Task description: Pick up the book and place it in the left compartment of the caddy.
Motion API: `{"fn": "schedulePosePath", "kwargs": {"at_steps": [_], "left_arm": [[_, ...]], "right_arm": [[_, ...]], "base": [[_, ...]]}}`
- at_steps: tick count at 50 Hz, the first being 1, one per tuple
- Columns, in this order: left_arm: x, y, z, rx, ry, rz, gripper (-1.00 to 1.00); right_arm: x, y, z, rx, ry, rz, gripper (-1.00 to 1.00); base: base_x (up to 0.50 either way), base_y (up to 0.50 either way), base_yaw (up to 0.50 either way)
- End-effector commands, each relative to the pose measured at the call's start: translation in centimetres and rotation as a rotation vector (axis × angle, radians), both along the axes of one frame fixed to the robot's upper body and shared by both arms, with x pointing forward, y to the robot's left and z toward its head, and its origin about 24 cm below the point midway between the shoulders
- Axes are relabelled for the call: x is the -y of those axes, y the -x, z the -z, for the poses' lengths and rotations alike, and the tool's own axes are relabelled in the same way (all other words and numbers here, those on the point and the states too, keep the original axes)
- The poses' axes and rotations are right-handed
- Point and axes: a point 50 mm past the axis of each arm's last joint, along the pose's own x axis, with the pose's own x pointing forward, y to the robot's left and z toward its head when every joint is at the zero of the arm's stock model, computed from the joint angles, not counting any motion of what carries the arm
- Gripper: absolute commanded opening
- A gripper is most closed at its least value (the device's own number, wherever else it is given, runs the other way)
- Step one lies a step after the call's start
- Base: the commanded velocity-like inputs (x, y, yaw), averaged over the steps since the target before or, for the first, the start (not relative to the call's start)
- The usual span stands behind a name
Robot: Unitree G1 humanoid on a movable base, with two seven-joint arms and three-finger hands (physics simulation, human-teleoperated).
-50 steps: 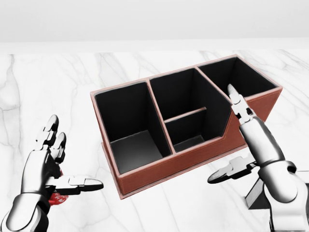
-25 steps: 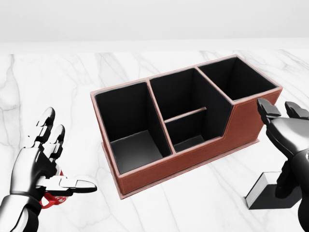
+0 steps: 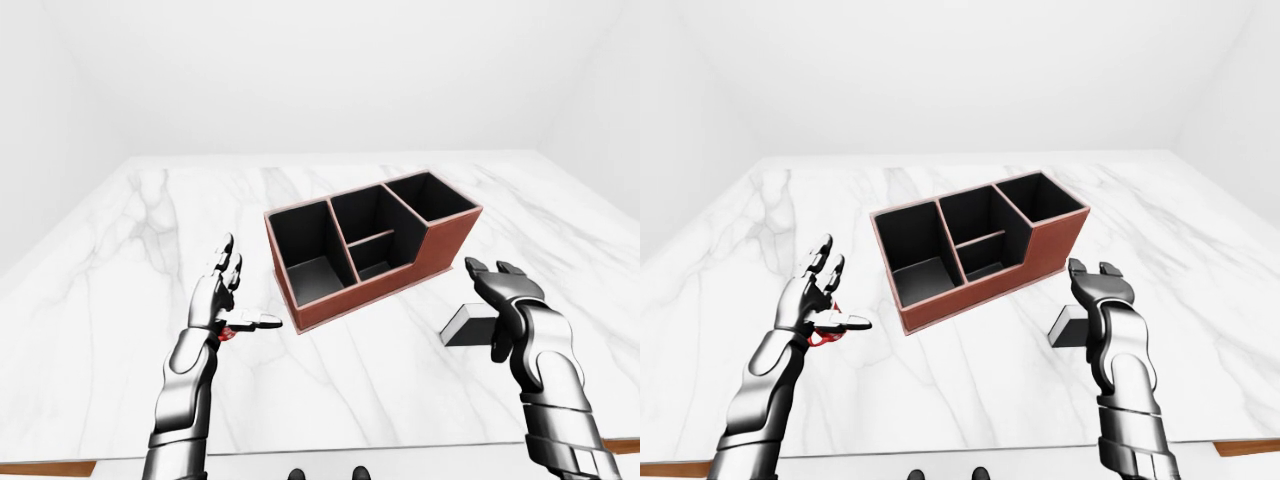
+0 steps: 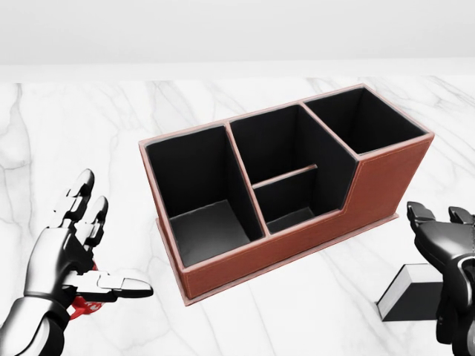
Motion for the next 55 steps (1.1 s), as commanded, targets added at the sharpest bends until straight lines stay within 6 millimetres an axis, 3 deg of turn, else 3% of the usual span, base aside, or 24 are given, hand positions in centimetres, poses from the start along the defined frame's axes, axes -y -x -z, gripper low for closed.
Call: {"fn": "schedulePosePath", "kwargs": {"at_steps": [1, 13, 31, 32, 34, 35, 43, 55], "left_arm": [[0.1, -0.1, 0.3, -0.013, -0.002, 0.002, 1.0], [0.3, -0.2, 0.7, -0.031, -0.007, 0.008, 1.0], [0.6, -0.1, 1.1, -0.049, -0.015, 0.014, 1.0], [0.6, -0.1, 1.1, -0.049, -0.016, 0.014, 1.0], [0.6, -0.1, 1.2, -0.053, -0.017, 0.013, 1.0], [0.6, -0.1, 1.3, -0.055, -0.018, 0.013, 1.0], [0.7, -0.2, 1.6, -0.071, -0.025, 0.011, 1.0], [0.7, -0.1, 1.4, -0.06, -0.027, 0.01, 1.0]], "right_arm": [[-0.3, -0.9, 1.8, -0.088, -0.025, -0.014, 1.0], [1.2, -1.3, 3.5, -0.189, -0.055, 0.019, 1.0], [2.1, -2.1, 3.9, -0.23, -0.093, 0.042, 1.0], [2.1, -2.3, 3.8, -0.23, -0.101, 0.04, 0.64], [1.9, -2.7, 3.7, -0.227, -0.125, 0.034, -0.82], [1.8, -2.9, 3.7, -0.226, -0.126, 0.031, -1.0], [1.5, -4.3, 3.3, -0.142, -0.164, 0.018, -1.0], [0.8, -3.7, 2.3, -0.173, -0.135, -0.019, -1.0]], "base": [[0.0, 0.0, 0.0], [0.0, 0.0, 0.0], [0.0, 0.0, 0.0], [0.0, 0.0, 0.0], [0.0, 0.0, 0.0], [0.0, 0.0, 0.0], [0.0, 0.0, 0.0], [0.0, 0.0, 0.0]]}}
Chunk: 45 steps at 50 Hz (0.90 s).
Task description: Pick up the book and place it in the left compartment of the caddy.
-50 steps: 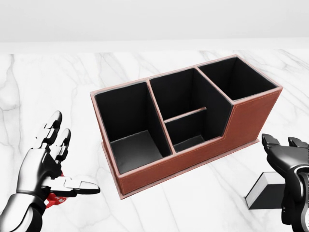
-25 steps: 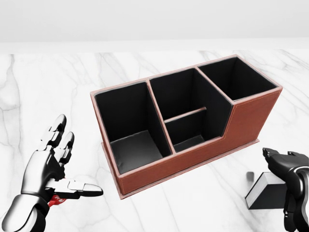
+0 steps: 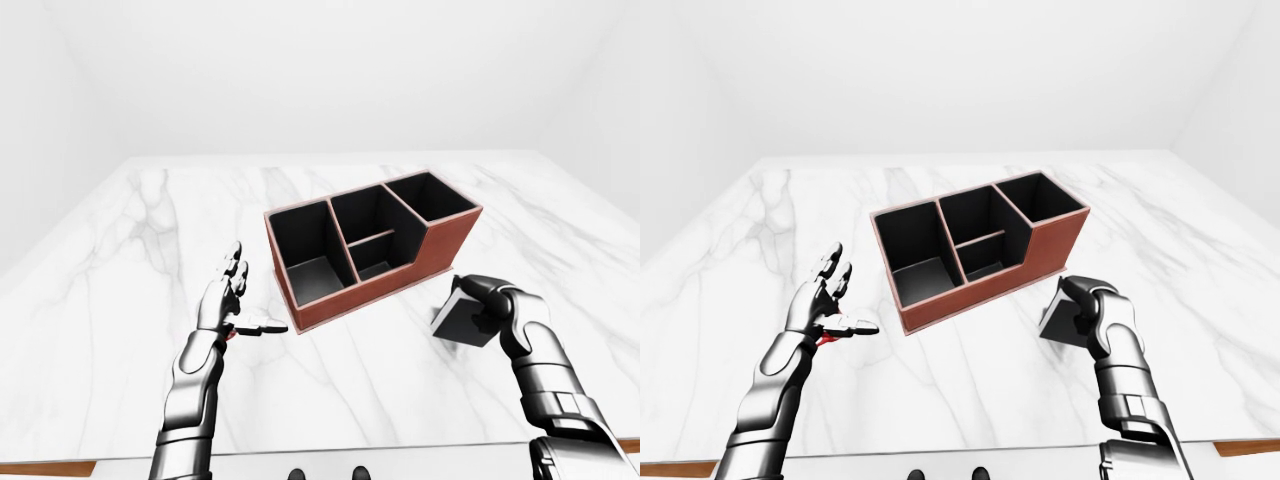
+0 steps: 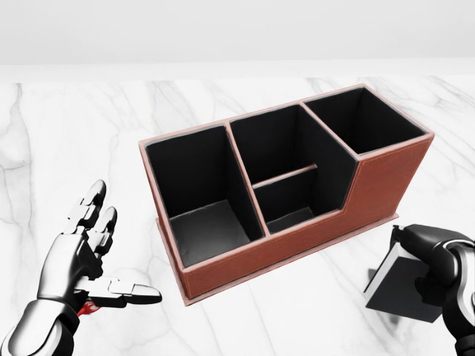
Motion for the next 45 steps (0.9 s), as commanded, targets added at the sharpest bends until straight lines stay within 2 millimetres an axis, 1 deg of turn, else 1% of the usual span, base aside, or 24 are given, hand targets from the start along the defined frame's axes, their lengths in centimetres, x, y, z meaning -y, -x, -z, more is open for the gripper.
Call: {"fn": "schedulePosePath", "kwargs": {"at_steps": [1, 5, 11, 17, 18, 19, 20, 21, 23, 24, 28, 38, 39, 45], "left_arm": [[0.0, 0.1, -0.1, 0.003, -0.003, -0.001, 1.0], [-0.1, 0.0, -0.1, 0.003, -0.002, -0.001, 1.0], [-0.1, 0.1, -0.3, 0.012, -0.002, -0.002, 1.0], [-0.2, 0.1, -0.4, 0.018, -0.001, -0.002, 1.0], [-0.2, 0.1, -0.4, 0.016, -0.001, -0.002, 1.0], [-0.2, 0.1, -0.4, 0.016, -0.001, -0.001, 1.0], [-0.2, 0.2, -0.4, 0.018, -0.001, -0.001, 1.0], [-0.2, 0.2, -0.4, 0.02, -0.001, -0.001, 1.0], [-0.3, 0.0, -0.4, 0.017, 0.001, -0.004, 1.0], [-0.3, 0.0, -0.4, 0.016, 0.001, -0.004, 1.0], [-0.3, 0.0, -0.4, 0.017, 0.001, -0.004, 1.0], [-0.4, 0.1, -0.5, 0.022, 0.001, -0.006, 1.0], [-0.4, 0.0, -0.5, 0.02, 0.001, -0.008, 1.0], [-0.7, -0.1, -0.6, 0.023, 0.005, -0.013, 1.0]], "right_arm": [[-0.5, -0.2, -1.6, 0.039, 0.027, -0.029, -1.0], [-0.9, 0.0, -3.2, 0.111, 0.071, -0.048, -1.0], [-2.5, 0.3, -6.1, 0.254, 0.145, -0.089, -1.0], [-3.9, 1.5, -7.7, 0.349, 0.209, -0.104, -1.0], [-4.2, 1.6, -8.1, 0.369, 0.217, -0.108, -1.0], [-5.1, 1.7, -9.0, 0.417, 0.226, -0.125, -1.0], [-5.6, 1.8, -9.4, 0.442, 0.229, -0.13, -1.0], [-5.6, 1.8, -9.5, 0.444, 0.228, -0.127, -1.0], [-6.5, 1.7, -10.2, 0.487, 0.204, -0.141, -1.0], [-6.5, 1.7, -10.2, 0.488, 0.203, -0.141, -1.0], [-8.2, 1.8, -11.6, 0.563, 0.183, -0.179, -1.0], [-11.8, 1.9, -14.0, 0.688, 0.147, -0.261, -1.0], [-12.6, 1.9, -14.5, 0.713, 0.135, -0.278, -1.0], [-14.0, 2.1, -15.9, 0.776, 0.112, -0.309, -1.0]], "base": [[0.0, 0.0, 0.0], [0.0, 0.0, 0.0], [0.0, 0.0, 0.0], [0.0, 0.0, 0.0], [0.0, 0.0, 0.0], [0.0, 0.0, 0.0], [0.0, 0.0, 0.0], [0.0, 0.0, 0.0], [0.0, 0.0, 0.0], [0.0, 0.0, 0.0], [0.0, 0.0, 0.0], [0.0, 0.0, 0.0], [0.0, 0.0, 0.0], [0.0, 0.0, 0.0]]}}
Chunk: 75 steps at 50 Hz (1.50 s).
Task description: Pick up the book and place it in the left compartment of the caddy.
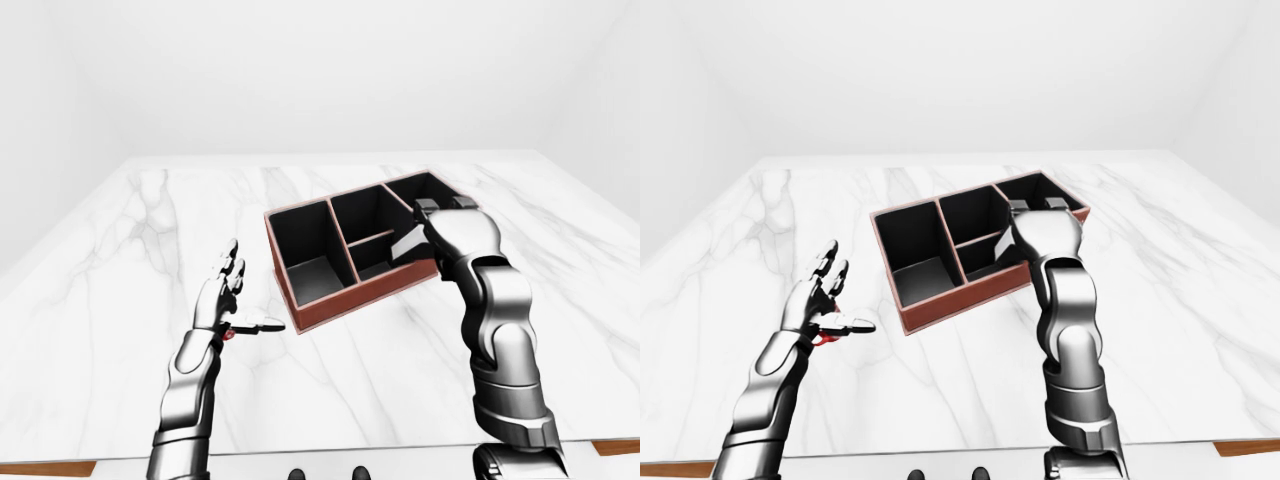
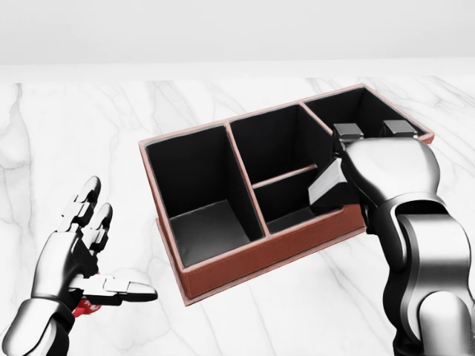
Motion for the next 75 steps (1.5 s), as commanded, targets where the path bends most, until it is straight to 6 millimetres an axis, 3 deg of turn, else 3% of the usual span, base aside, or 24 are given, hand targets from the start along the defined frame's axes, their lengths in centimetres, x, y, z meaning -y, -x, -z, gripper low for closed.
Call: {"fn": "schedulePosePath", "kwargs": {"at_steps": [1, 13, 20, 24, 28, 41, 58, 75], "left_arm": [[-0.3, -0.2, -0.1, 0.002, 0.005, -0.007, 1.0], [0.0, 0.1, -0.2, 0.01, 0.003, 0.001, 1.0], [-0.1, 0.1, -0.1, 0.006, 0.001, -0.001, 1.0], [-0.4, -0.2, -0.3, 0.011, 0.005, -0.009, 1.0], [-0.8, -0.2, -0.8, 0.03, 0.009, -0.019, 1.0], [-1.4, 0.3, -1.5, 0.061, 0.008, -0.038, 1.0], [-1.9, 0.8, -1.4, 0.06, 0.007, -0.058, 1.0], [-2.0, 1.0, -1.7, 0.076, 0.011, -0.053, 1.0]], "right_arm": [[-3.4, 0.7, -3.7, 0.168, -0.038, -0.097, -1.0], [-6.6, -0.4, -4.3, 0.145, -0.132, -0.255, -1.0], [-9.0, -2.6, -4.1, 0.038, -0.28, -0.412, -1.0], [-9.8, -4.5, -3.3, -0.062, -0.381, -0.479, -1.0], [-10.3, -6.2, -2.4, -0.046, -0.501, -0.491, -1.0], [-11.4, -9.0, 0.2, -0.066, -0.698, -0.427, -1.0], [-11.3, -10.4, 3.3, -0.158, -0.682, -0.307, -1.0], [-12.2, -10.5, 3.4, -0.165, -0.551, -0.314, -1.0]], "base": [[0.0, 0.0, 0.0], [0.0, 0.0, 0.0], [0.0, 0.0, 0.0], [0.0, 0.0, 0.0], [0.0, 0.0, 0.0], [0.0, 0.0, 0.0], [0.0, 0.0, 0.0], [0.0, 0.0, 0.0]]}}
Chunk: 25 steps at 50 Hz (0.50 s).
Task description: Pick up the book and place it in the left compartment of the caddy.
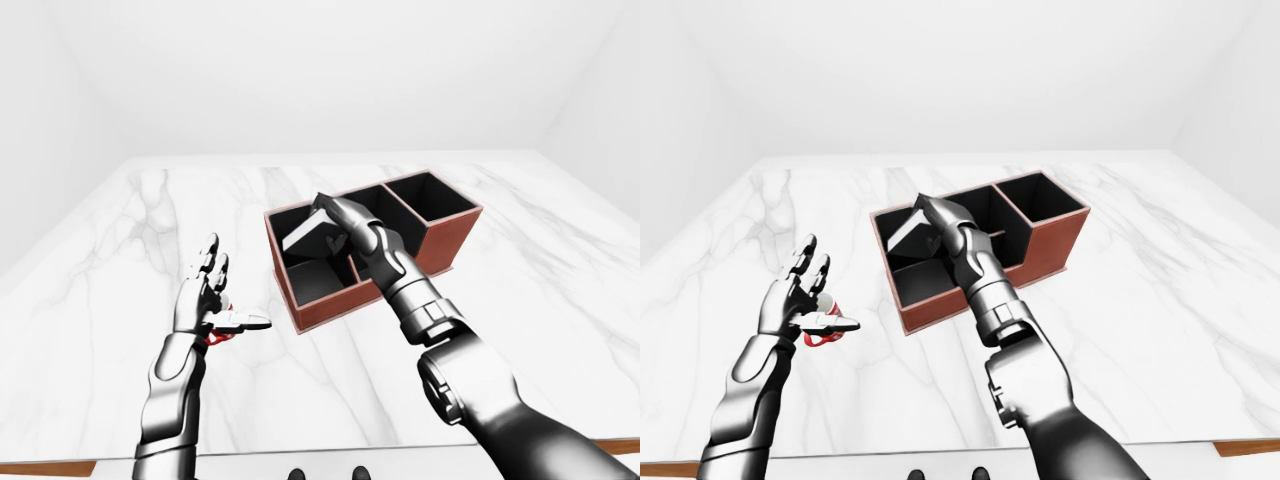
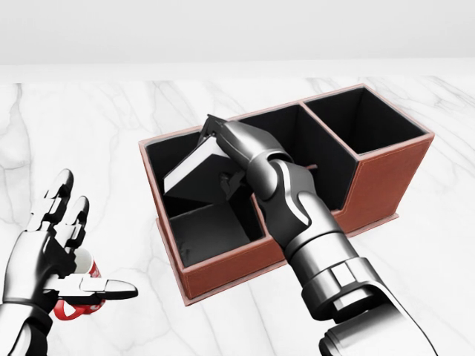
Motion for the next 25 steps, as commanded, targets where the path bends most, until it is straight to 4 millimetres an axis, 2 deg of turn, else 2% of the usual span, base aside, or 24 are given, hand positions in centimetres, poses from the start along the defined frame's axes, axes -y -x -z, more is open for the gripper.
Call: {"fn": "schedulePosePath", "kwargs": {"at_steps": [1, 18, 25], "left_arm": [[-0.2, 0.1, -0.3, 0.013, 0.003, 0.0, 1.0], [-0.1, 0.1, -0.3, 0.012, 0.001, 0.002, 1.0], [-0.3, 0.1, -0.6, 0.025, 0.006, -0.003, 1.0]], "right_arm": [[-0.4, -0.4, -0.7, 0.042, 0.029, 0.019, -1.0], [-1.8, -0.3, 0.9, 0.005, 0.167, 0.005, -1.0], [-2.4, 0.2, 2.4, -0.024, 0.214, -0.009, -1.0]], "base": [[0.0, 0.0, 0.0], [0.0, 0.0, 0.0], [0.0, 0.0, 0.0]]}}
